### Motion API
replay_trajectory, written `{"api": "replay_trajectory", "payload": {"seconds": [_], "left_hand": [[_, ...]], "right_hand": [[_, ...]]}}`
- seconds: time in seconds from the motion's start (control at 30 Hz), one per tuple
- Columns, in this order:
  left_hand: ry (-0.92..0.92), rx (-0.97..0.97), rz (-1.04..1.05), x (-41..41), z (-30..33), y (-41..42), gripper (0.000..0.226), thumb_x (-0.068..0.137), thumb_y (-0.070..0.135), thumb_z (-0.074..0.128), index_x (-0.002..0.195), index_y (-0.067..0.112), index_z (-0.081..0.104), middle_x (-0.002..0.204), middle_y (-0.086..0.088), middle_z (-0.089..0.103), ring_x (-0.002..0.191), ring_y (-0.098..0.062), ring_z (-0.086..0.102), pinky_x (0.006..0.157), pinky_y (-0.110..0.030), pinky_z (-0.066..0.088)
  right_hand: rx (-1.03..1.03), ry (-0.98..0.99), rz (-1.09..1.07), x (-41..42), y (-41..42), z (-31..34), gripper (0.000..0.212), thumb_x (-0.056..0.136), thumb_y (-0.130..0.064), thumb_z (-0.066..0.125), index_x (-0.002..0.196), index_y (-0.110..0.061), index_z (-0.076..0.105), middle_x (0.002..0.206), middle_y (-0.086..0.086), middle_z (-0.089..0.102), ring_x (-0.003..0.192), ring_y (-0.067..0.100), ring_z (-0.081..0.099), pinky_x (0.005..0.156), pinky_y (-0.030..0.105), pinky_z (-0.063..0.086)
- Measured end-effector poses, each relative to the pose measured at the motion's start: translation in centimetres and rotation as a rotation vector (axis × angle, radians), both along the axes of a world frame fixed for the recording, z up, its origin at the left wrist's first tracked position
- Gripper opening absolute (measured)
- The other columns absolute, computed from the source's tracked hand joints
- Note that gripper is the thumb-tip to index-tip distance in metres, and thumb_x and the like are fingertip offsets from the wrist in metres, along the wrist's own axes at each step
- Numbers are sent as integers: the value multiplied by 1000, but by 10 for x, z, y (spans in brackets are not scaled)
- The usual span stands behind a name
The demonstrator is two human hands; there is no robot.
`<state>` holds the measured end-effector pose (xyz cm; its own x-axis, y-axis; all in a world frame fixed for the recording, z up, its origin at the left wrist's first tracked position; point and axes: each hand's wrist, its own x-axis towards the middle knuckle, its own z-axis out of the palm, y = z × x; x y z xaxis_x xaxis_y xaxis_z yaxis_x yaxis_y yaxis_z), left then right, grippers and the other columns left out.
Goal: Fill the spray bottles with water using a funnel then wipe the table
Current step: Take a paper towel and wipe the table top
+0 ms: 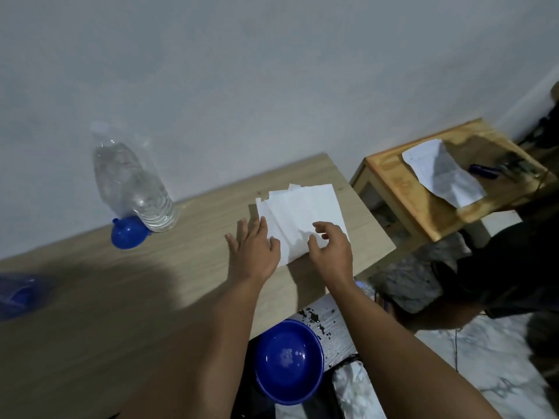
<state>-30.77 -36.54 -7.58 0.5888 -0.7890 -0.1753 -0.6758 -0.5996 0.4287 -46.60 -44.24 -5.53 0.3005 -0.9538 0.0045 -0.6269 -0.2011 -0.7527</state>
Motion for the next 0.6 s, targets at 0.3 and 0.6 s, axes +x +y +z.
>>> {"api": "replay_trajectory", "payload": {"seconds": [0.3, 0.6], "left_hand": [[575, -489, 425, 4, 82, -35, 42, 93, 17, 59, 134, 29, 62, 135, 7, 63, 109, -12, 62, 84, -19, 42], [884, -487, 312, 22, 139, -36, 47, 90, 7, 58, 132, 29, 64, 132, 6, 64, 118, -16, 60, 106, -35, 47]], "right_hand": [[115, -165, -141, -9, 5, 10, 24, 99, -23, 66, 123, -25, 69, 117, -9, 69, 102, 11, 65, 87, 37, 60], [542, -580, -410, 6, -6, 49, 15, 104, -27, 63, 114, -19, 69, 111, 9, 77, 99, 24, 74, 84, 36, 56]]}}
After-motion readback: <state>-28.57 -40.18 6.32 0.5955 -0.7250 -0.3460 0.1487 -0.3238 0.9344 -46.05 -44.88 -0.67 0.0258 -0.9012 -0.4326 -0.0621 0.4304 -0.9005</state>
